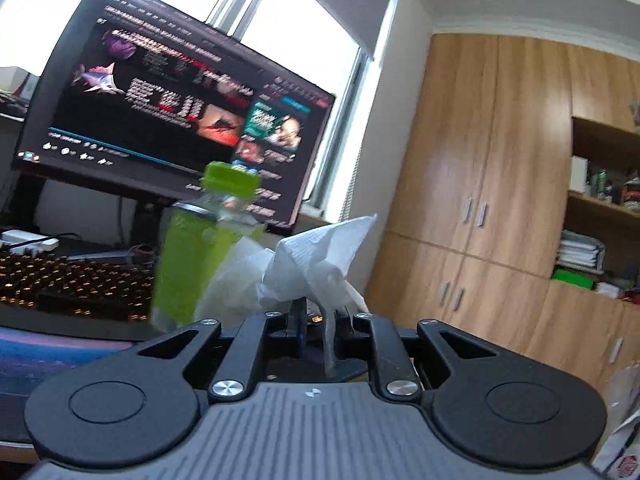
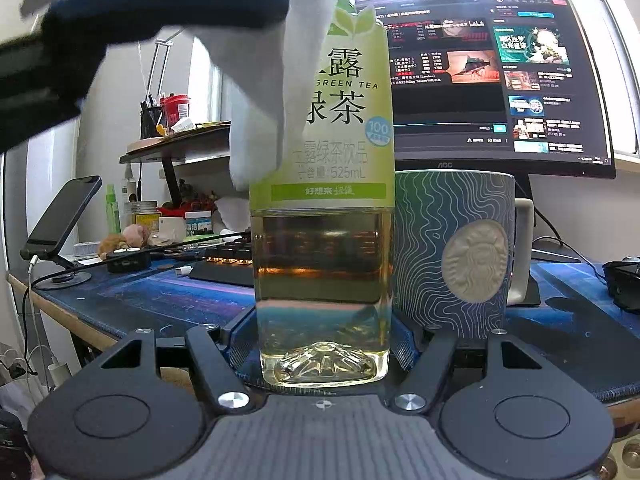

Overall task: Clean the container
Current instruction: 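Carry the tissue with the left tool toward the right tool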

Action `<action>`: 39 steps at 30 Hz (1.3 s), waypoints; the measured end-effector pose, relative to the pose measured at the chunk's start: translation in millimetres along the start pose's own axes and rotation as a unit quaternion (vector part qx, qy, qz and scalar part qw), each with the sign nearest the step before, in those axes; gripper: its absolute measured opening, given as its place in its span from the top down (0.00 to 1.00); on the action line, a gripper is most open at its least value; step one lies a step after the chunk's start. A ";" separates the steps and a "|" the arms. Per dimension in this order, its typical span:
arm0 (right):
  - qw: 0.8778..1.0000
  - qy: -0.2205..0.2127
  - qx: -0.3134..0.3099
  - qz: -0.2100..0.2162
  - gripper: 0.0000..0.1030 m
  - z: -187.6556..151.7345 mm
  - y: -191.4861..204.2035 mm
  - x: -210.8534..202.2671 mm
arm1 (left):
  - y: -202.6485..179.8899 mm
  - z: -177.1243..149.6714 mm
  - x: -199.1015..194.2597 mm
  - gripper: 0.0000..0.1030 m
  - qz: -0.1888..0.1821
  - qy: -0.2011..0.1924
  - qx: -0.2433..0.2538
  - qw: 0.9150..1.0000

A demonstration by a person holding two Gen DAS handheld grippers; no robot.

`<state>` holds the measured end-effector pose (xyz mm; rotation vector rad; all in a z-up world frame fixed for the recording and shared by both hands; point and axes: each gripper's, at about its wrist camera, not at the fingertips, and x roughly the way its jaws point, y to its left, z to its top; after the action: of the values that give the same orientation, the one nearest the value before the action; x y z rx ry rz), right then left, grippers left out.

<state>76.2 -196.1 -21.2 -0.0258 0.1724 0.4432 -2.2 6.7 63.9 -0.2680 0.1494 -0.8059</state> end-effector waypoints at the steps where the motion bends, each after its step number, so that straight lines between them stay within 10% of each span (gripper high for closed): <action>1: 1.000 0.000 0.001 0.001 0.31 -0.1 -0.3 0.0 | 0.3 -0.1 -0.2 0.86 -0.002 0.000 -0.001 1.000; 16: 1.000 0.003 0.000 -0.001 0.31 -0.7 -0.1 0.8 | 41.3 -17.0 15.0 0.88 0.063 0.025 -0.049 0.997; 26: 1.000 0.004 0.001 0.000 0.31 -0.6 -0.4 0.4 | -1.0 15.0 -2.2 0.87 -0.023 -0.049 0.015 0.998; 39: 1.000 0.004 0.001 0.002 0.30 -2.1 0.3 0.9 | 49.7 -20.4 20.0 0.89 0.053 -0.005 -0.030 0.998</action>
<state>76.6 -195.6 -23.4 -0.0250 0.1810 0.4477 41.2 21.3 29.3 -0.3180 0.1766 -0.6964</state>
